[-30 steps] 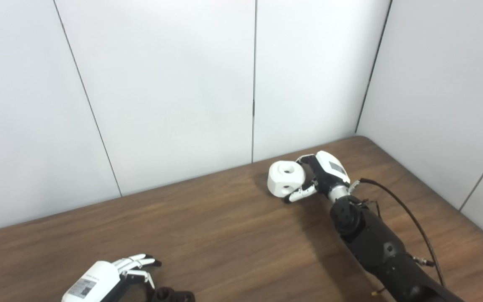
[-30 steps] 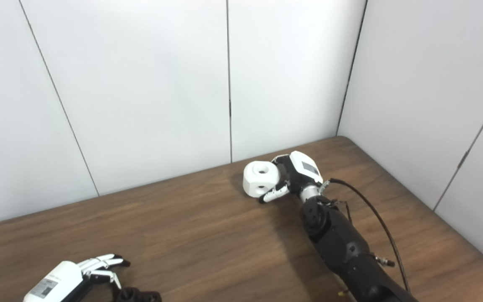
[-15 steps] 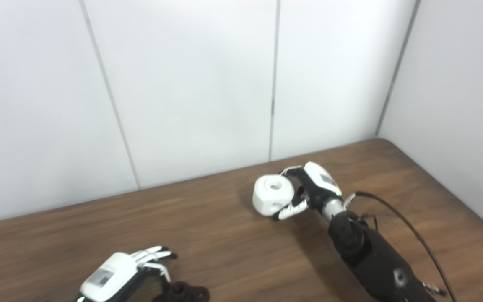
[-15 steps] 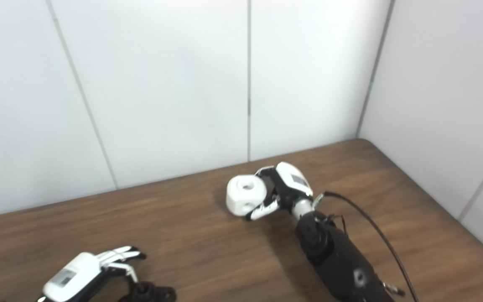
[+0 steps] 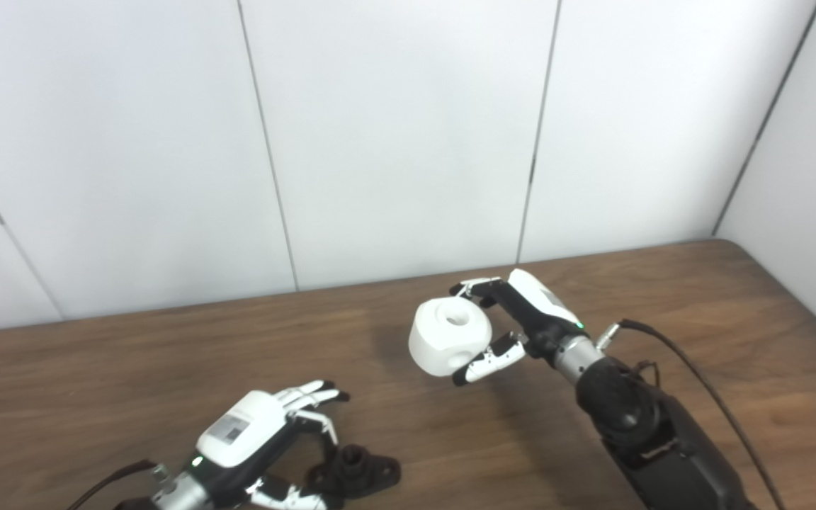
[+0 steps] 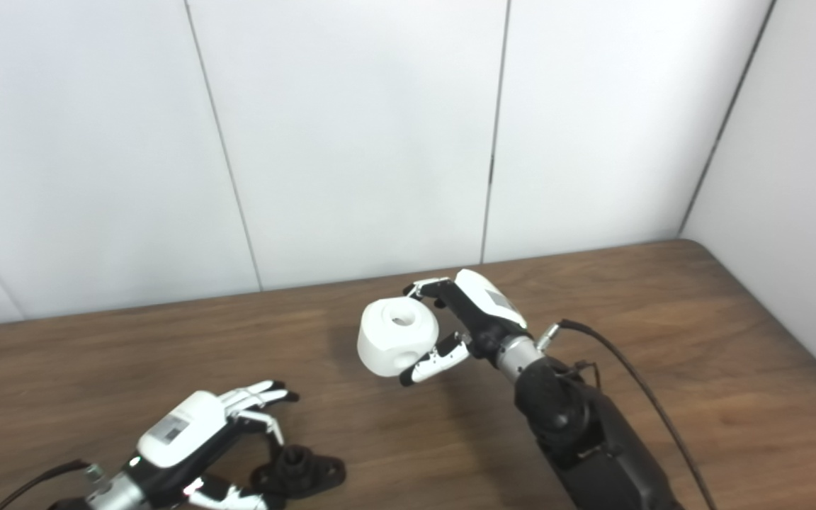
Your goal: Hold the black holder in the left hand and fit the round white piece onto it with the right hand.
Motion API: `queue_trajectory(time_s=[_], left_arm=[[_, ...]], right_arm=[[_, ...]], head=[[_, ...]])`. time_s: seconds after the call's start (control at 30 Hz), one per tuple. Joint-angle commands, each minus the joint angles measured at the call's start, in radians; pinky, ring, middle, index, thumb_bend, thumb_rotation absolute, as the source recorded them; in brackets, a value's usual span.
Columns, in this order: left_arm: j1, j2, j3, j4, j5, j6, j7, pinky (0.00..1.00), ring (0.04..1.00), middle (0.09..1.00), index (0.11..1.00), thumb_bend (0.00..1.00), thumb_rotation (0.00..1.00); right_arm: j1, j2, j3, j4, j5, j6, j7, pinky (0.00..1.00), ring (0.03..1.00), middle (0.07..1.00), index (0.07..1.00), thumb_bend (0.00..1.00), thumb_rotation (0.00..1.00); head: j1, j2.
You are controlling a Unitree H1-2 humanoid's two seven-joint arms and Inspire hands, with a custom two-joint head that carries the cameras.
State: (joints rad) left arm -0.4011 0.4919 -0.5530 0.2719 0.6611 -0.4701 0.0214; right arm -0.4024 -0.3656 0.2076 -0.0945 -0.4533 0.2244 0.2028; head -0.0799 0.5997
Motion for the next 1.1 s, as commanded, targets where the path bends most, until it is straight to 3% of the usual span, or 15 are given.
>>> queue_trajectory(time_s=[0.0, 0.53, 0.73, 1.07], left_arm=[[0.030, -0.002, -0.035, 0.016, 0.075, 0.054, -0.105, 0.90, 0.947, 0.903, 0.484, 0.52, 0.06], [0.018, -0.025, -0.033, -0.027, 0.075, 0.116, -0.156, 0.94, 0.978, 0.921, 0.486, 0.52, 0.06], [0.009, -0.037, -0.037, 0.003, 0.091, 0.091, -0.121, 0.90, 0.964, 0.905, 0.484, 0.52, 0.06], [0.013, -0.042, -0.033, -0.017, 0.080, 0.114, -0.150, 0.92, 0.972, 0.919, 0.485, 0.52, 0.06]], right_arm=[[-0.033, -0.013, -0.010, -0.062, 0.008, -0.014, 0.014, 0.76, 0.862, 0.813, 0.481, 0.52, 0.13], [-0.028, -0.005, 0.005, -0.253, 0.044, 0.016, 0.180, 0.78, 0.862, 0.803, 0.480, 0.52, 0.13], [-0.014, 0.020, 0.022, -0.264, 0.044, 0.022, 0.198, 0.75, 0.851, 0.804, 0.480, 0.52, 0.13], [-0.009, 0.038, 0.073, -0.245, 0.015, 0.018, 0.220, 0.78, 0.860, 0.807, 0.480, 0.52, 0.13]], head=[[-0.001, 0.006], [0.087, 0.059], [0.092, 0.065], [0.102, 0.072]])
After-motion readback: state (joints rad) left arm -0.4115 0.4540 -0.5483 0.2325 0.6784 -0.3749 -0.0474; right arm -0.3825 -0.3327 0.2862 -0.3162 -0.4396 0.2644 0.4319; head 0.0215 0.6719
